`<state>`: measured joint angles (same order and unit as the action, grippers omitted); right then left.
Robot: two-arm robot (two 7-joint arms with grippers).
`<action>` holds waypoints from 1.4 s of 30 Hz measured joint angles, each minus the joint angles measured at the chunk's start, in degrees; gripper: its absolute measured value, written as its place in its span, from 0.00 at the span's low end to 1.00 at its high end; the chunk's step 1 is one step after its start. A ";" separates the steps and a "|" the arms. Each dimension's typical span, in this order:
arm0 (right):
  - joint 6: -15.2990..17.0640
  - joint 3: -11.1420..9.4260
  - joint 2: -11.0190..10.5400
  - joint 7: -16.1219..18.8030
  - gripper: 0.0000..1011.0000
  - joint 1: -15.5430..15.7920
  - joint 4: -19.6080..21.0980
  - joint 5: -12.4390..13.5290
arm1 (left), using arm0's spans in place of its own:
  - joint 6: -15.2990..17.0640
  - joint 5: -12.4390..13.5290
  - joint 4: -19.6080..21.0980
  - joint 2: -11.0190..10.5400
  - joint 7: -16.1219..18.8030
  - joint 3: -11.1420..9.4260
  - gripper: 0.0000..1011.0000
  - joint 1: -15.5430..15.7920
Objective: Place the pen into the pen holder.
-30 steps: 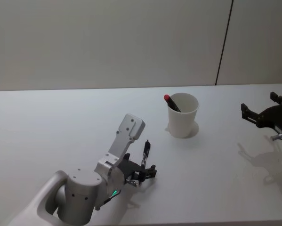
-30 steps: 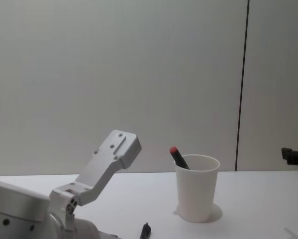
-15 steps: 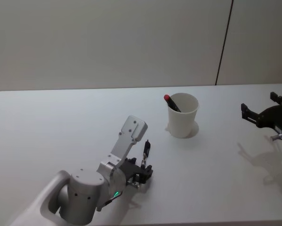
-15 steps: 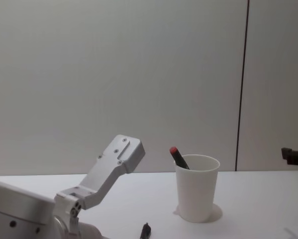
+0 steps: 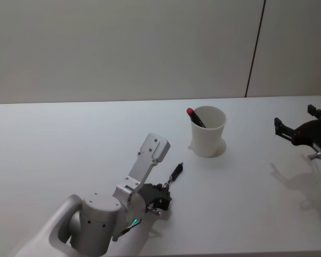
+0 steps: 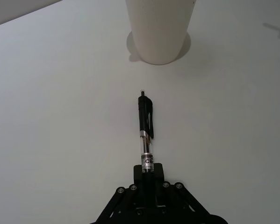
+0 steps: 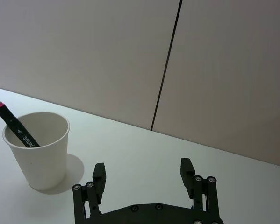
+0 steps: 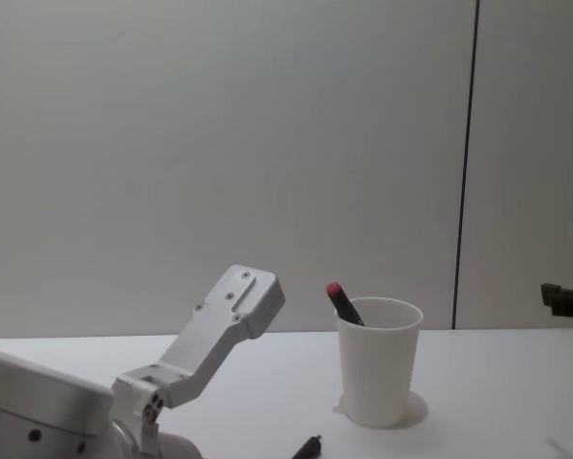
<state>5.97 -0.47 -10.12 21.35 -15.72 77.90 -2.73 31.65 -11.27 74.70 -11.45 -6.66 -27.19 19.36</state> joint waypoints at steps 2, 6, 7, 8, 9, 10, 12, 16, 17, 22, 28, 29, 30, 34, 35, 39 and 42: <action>0.00 0.00 0.00 0.00 0.99 0.00 0.00 0.00 | -0.03 0.03 -0.07 0.04 -0.02 0.00 0.13 0.01; 0.00 0.00 0.00 0.00 0.99 0.00 0.00 0.00 | -0.23 0.11 -0.25 0.15 -0.05 0.03 0.13 0.03; 0.00 0.00 0.00 0.00 0.99 0.00 0.00 0.00 | -0.33 0.14 -0.32 0.18 -0.06 0.03 0.13 0.03; 0.00 0.00 0.00 0.00 0.99 0.00 0.00 0.00 | -0.41 0.15 -0.35 0.19 -0.06 0.03 0.13 0.02; 0.00 0.00 0.00 0.00 0.99 0.00 0.00 0.00 | -0.50 0.17 -0.37 0.20 -0.06 0.03 0.13 0.01; 0.00 0.00 0.00 0.00 0.99 0.00 0.00 0.00 | -0.67 0.21 -0.39 0.20 -0.06 0.04 0.13 -0.03; 0.00 0.00 0.00 0.00 0.99 0.00 0.00 0.00 | -1.07 0.30 -0.40 0.20 -0.05 0.06 0.13 -0.11; 0.00 0.00 0.00 0.00 0.99 0.00 0.00 0.00 | -1.92 0.53 -0.30 0.10 0.10 0.10 0.13 -0.36; 0.00 0.00 0.00 0.00 0.99 0.00 0.00 0.00 | -2.19 0.63 -0.22 0.05 0.20 0.11 0.13 -0.43; 0.00 0.00 0.00 0.00 0.99 0.00 0.00 0.00 | -3.95 1.27 0.73 -0.42 0.91 0.37 0.13 -0.93; 0.00 0.00 0.00 0.00 0.99 0.00 0.00 0.00 | -6.53 2.37 2.79 -1.35 1.93 0.81 0.13 -1.91; 0.00 0.00 0.00 0.00 0.99 0.00 0.00 0.00 | -7.11 2.63 3.36 -1.61 2.18 0.92 0.13 -2.18; 0.00 0.00 0.00 0.00 0.99 0.00 0.00 0.00 | -7.38 2.75 3.66 -1.75 2.30 0.98 0.13 -2.32; 0.00 0.00 0.00 0.00 0.99 0.00 0.00 0.00 | -9.36 3.53 5.70 -2.71 3.06 1.37 0.13 -3.24; 0.00 0.00 0.00 0.00 0.99 0.00 0.00 0.00 | -9.36 3.53 5.70 -2.71 3.06 1.37 0.13 -3.24; 0.00 0.00 0.00 0.00 0.99 0.00 0.00 0.00 | -11.65 4.08 7.67 -3.70 3.64 1.78 0.13 -4.28; 0.00 0.00 0.00 0.00 0.99 0.00 0.00 0.00 | -13.54 4.31 8.84 -4.41 3.85 2.08 0.13 -4.96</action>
<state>5.98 -0.47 -10.12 21.35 -15.71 77.90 -2.73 18.11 -6.97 83.54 -15.86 -2.80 -25.12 14.40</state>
